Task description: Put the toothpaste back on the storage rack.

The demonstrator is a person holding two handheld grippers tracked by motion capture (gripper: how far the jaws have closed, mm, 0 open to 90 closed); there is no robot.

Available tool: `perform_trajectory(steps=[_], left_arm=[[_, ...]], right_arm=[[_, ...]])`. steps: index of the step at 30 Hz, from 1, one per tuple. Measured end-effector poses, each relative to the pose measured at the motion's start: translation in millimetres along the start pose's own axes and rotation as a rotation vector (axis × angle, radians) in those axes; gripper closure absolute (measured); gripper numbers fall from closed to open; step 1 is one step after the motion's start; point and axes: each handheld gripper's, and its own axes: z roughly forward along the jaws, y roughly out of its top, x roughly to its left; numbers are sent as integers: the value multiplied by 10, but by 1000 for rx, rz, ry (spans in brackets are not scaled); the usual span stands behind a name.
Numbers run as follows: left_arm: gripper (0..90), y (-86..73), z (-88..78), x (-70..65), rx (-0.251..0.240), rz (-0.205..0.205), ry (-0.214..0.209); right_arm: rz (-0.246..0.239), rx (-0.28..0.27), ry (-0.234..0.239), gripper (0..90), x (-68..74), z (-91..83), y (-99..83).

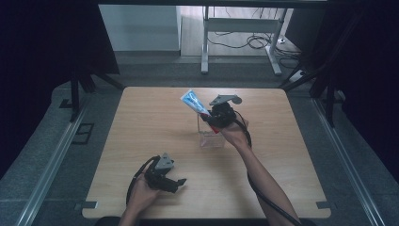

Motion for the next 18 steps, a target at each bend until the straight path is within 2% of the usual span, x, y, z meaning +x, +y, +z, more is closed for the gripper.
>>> perform_trajectory(steps=[18], left_arm=[[129, -3, 19, -5, 5, -2, 1]], right_arm=[[21, 31, 32, 679, -43, -21, -150]])
